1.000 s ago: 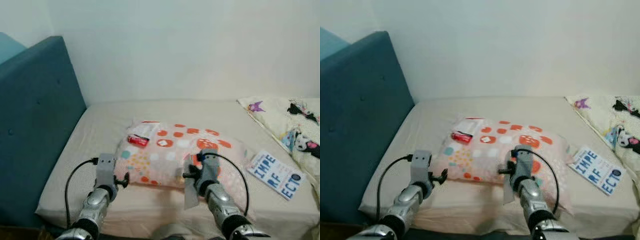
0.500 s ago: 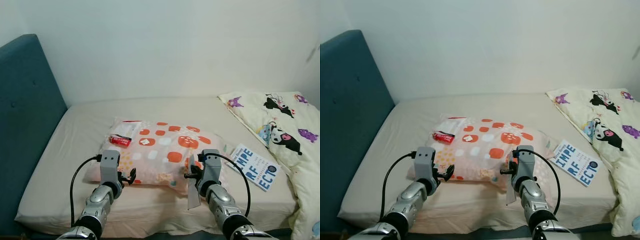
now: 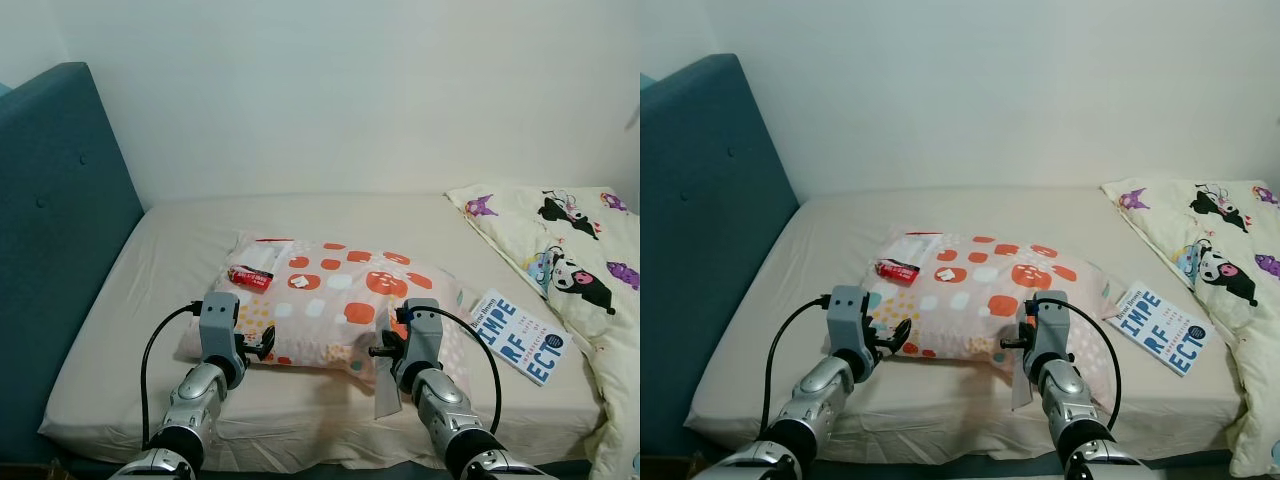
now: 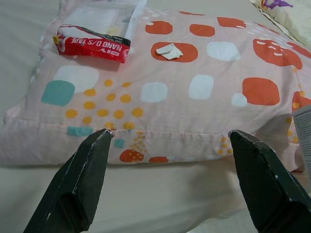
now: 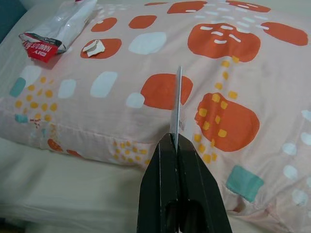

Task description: Clean up the room

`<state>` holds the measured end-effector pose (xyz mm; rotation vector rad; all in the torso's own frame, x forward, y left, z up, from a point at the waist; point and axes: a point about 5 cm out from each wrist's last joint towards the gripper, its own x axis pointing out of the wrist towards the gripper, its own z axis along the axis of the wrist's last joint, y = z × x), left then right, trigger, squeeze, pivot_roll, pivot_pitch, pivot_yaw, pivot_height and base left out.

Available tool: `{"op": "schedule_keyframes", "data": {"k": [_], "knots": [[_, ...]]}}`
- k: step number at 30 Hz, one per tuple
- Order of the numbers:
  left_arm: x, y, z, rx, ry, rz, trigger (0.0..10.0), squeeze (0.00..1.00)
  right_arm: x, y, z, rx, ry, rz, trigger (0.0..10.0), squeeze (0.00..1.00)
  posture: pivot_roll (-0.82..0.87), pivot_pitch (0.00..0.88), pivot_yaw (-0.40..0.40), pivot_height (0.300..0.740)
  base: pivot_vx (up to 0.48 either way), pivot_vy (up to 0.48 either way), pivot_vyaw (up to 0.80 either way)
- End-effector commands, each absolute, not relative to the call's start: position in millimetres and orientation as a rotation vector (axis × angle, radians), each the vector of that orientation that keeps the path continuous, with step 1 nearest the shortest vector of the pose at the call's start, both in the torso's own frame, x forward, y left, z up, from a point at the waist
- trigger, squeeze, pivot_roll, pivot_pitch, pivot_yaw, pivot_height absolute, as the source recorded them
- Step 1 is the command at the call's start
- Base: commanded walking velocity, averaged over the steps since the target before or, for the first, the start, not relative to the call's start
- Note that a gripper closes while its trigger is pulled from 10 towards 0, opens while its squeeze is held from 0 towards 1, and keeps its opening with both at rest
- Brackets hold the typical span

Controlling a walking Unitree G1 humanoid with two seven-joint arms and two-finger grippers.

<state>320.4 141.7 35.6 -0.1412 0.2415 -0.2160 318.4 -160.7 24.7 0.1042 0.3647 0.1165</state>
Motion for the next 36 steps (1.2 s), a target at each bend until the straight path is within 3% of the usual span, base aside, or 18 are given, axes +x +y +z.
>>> {"op": "schedule_keyframes", "data": {"k": [1, 16, 36], "knots": [[322.1, 140.2, 39.4, -0.145, 0.216, -0.224, 10.0, 0.0, 317.3, -161.8, 23.0, 0.105, 0.376, 0.112, 10.0, 0.0, -0.05, 0.011, -0.007, 0.74, 0.255, 0.0, 0.0], [318.3, 140.4, 35.7, -0.143, 0.219, -0.227, 10.0, 0.0, 315.8, -160.7, 20.9, 0.101, 0.387, 0.118, 10.0, 0.0, -0.05, 0.012, -0.008, 0.74, 0.294, 0.0, 0.0], [315.8, 140.9, 34.6, -0.152, 0.207, -0.233, 10.0, 0.0, 313.7, -156.8, 18.2, 0.099, 0.396, 0.132, 10.0, 0.0, -0.04, 0.006, -0.007, 0.74, 0.0, 0.0, 0.0]]}}
